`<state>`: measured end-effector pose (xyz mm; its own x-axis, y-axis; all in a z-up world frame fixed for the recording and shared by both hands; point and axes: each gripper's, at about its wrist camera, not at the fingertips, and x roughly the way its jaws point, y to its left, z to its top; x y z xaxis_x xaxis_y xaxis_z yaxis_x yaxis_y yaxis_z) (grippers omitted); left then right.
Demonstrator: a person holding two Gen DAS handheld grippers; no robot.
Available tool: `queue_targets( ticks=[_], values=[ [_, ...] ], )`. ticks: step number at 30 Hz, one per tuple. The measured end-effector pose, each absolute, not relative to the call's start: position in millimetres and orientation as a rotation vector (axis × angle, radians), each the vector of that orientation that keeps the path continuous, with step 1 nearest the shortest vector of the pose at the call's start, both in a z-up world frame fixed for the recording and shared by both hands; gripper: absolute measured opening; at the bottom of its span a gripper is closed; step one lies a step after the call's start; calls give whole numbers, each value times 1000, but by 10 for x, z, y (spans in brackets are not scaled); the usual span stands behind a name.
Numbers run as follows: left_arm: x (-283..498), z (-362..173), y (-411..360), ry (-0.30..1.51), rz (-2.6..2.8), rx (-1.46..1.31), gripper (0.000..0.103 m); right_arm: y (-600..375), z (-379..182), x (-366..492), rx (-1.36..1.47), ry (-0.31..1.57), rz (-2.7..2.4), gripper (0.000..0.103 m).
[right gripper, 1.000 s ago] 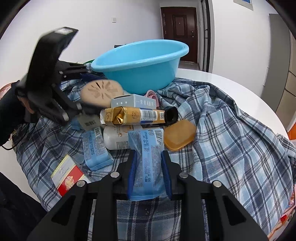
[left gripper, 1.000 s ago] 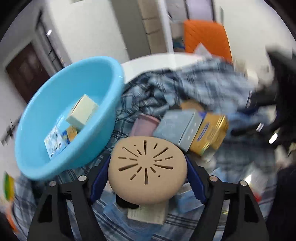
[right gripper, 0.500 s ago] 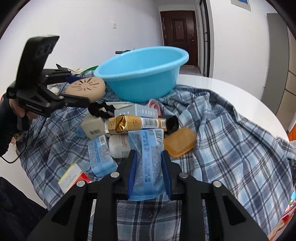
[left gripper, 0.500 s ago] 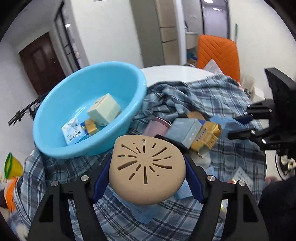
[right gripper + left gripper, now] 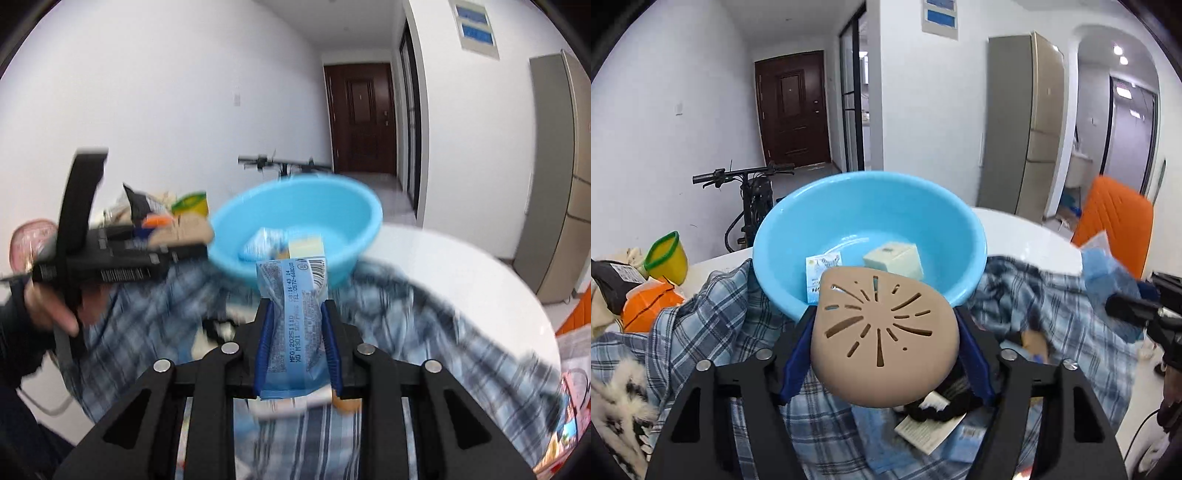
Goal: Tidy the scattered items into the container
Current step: 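Lift and carry the beige soap box and blue packet over the basin with both tools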
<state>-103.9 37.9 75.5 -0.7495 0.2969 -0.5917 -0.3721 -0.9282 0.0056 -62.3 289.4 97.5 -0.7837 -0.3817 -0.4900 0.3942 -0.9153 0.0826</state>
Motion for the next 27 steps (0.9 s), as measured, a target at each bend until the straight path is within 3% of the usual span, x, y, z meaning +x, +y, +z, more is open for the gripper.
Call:
queue_targets(
  ticks=[11, 15, 22, 27],
  values=[
    [-1436, 1023, 397, 147, 2695, -861, 68, 2534, 1479, -1338, 677, 35, -2619, 22],
    [-1792, 1175, 341, 47, 2782, -859, 68, 2446, 1538, -1665, 703, 4, -2639, 22],
    [-2128, 1655, 278, -52, 2842, -800, 68, 2401, 1806, -2005, 663, -80, -2689, 22],
    [-2122, 1965, 281, -21, 2850, -735, 70, 2369, 2086, -2038, 607, -60, -2710, 21]
  ],
)
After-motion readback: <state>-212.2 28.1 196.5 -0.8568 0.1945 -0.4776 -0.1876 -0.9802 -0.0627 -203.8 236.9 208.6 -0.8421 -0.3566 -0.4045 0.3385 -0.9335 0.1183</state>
